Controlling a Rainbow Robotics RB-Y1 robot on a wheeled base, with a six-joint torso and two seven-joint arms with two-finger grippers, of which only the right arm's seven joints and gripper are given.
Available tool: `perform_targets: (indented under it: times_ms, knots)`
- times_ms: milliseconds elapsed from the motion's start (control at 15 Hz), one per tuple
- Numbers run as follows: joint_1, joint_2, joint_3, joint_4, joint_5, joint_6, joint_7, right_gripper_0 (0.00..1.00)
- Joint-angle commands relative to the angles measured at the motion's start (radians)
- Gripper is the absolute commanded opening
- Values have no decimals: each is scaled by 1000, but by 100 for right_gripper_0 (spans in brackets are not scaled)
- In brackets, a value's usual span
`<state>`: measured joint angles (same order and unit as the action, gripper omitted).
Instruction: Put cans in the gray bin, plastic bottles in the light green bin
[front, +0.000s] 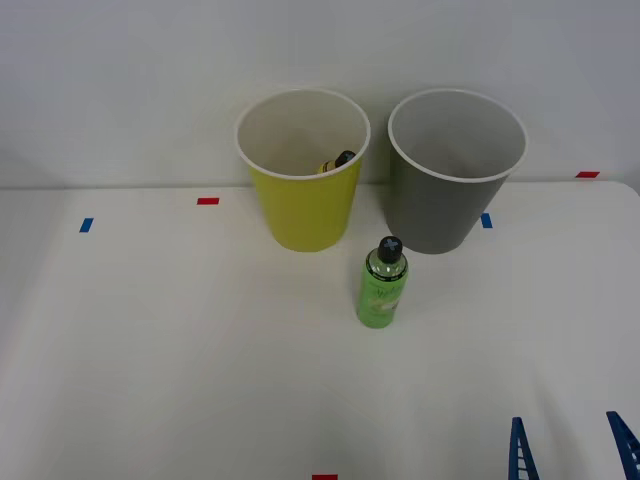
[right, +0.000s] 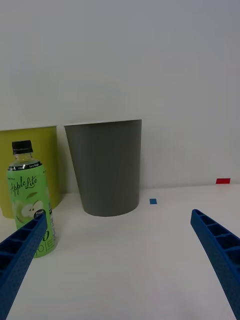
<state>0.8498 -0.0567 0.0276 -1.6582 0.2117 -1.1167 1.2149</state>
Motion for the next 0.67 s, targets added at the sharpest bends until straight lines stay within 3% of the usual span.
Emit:
perform_targets:
  times_ms: [67, 667]
  knots:
    - [0, 0, 0, 0, 0, 0, 0, 100]
    - [0, 0, 0, 0, 0, 0, 0, 100]
